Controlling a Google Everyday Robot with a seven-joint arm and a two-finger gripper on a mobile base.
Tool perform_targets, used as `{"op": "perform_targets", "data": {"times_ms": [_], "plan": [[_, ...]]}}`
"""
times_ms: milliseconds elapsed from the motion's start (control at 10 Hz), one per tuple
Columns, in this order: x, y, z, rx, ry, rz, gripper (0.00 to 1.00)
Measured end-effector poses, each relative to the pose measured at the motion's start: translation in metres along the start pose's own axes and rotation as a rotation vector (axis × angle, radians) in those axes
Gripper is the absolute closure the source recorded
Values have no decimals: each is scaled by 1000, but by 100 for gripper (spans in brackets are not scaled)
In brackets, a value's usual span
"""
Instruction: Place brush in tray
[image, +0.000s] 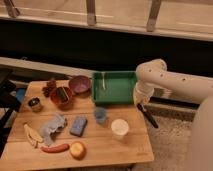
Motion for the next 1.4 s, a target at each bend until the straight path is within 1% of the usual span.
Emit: {"op": "perform_targets", "data": {"times_ms": [300,400,500,700,800,900,1000,1200,1400], "plan": [[-33,38,1,1,-16,-44,100],[-48,54,1,-1,-27,-63,100],[-58,65,-1,-3,-38,-75,100],[-89,96,-9,-1,-72,-112,100],[-104,111,-12,-4,-81,-125,100],[-113,122,-14,-14,-86,-132,100],[-116,124,-15,-15,-88,-134,100],[-115,120,-15,-10,-85,-130,100],[-115,123,-15,-12,-85,-134,100]]}}
